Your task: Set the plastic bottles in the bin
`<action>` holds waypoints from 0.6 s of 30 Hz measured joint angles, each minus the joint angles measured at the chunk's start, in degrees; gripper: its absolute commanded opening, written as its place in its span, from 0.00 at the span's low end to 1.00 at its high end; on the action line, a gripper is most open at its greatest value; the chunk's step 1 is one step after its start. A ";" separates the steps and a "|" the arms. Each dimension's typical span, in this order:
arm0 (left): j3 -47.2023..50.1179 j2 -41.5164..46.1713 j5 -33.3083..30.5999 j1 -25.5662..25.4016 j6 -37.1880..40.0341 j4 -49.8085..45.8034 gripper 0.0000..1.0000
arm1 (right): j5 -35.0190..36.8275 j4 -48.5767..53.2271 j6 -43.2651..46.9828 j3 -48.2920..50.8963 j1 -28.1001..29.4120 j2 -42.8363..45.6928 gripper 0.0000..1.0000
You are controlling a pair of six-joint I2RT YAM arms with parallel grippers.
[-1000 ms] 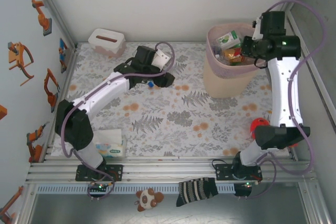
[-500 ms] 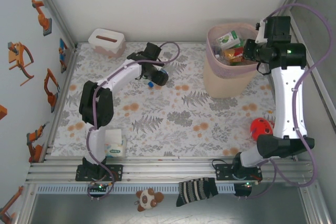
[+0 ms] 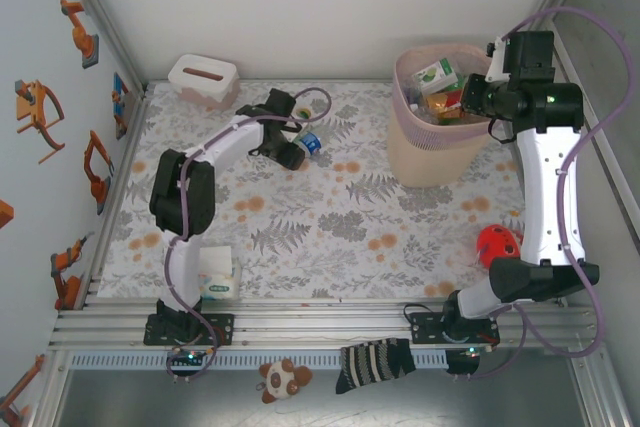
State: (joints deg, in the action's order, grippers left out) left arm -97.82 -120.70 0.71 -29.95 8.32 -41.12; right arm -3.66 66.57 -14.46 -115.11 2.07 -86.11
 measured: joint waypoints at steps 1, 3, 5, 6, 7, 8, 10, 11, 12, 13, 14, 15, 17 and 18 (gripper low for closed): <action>0.00 -0.37 0.13 0.00 0.02 0.00 0.57 | 0.00 0.00 -0.09 0.00 0.00 0.00 0.14; 0.00 -1.42 0.39 0.00 0.15 0.04 0.55 | -0.02 0.00 -0.13 0.00 0.00 0.02 0.14; -0.02 -2.58 0.61 0.00 0.15 0.11 0.55 | -0.02 0.00 -0.13 0.00 0.00 0.04 0.14; -0.04 -3.13 0.68 0.00 0.17 0.15 0.55 | -0.02 0.00 -0.13 0.00 0.00 0.07 0.14; -0.04 -3.58 0.76 0.04 0.17 0.15 0.55 | -0.04 0.00 -0.13 0.00 0.00 0.07 0.14; -0.04 -4.13 0.81 0.07 0.17 0.15 0.55 | -0.02 0.00 -0.13 0.00 0.00 0.09 0.13; -0.11 -4.83 0.79 0.11 0.15 0.17 0.54 | -0.04 0.00 -0.15 0.00 0.00 0.11 0.13; -0.13 -5.20 0.79 0.15 0.17 0.17 0.52 | -0.04 0.02 -0.15 0.00 0.00 0.11 0.13; -0.17 -5.49 0.79 0.15 0.17 0.20 0.51 | -0.09 0.02 -0.13 0.00 0.00 0.11 0.13; -0.20 -5.64 0.79 0.17 0.20 0.20 0.51 | -0.20 0.02 -0.15 0.00 0.00 0.11 0.13; -0.20 -5.73 0.81 0.22 0.17 0.24 0.50 | -0.24 0.02 -0.13 0.00 0.00 0.11 0.13; -0.20 -5.77 0.79 0.26 0.17 0.28 0.50 | -0.28 0.02 -0.15 0.00 0.00 0.11 0.13; -0.22 -5.77 0.76 0.37 0.17 0.61 0.51 | -0.44 0.00 -0.15 0.00 0.00 0.13 0.13; -0.28 -5.77 0.79 0.39 0.17 0.83 0.52 | -0.46 0.02 -0.15 0.00 0.00 0.15 0.13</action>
State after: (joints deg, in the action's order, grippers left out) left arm -98.10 -126.48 1.50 -29.56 8.49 -40.29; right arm -4.12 66.59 -14.61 -115.11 2.07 -85.95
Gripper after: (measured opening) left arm 0.507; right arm 0.129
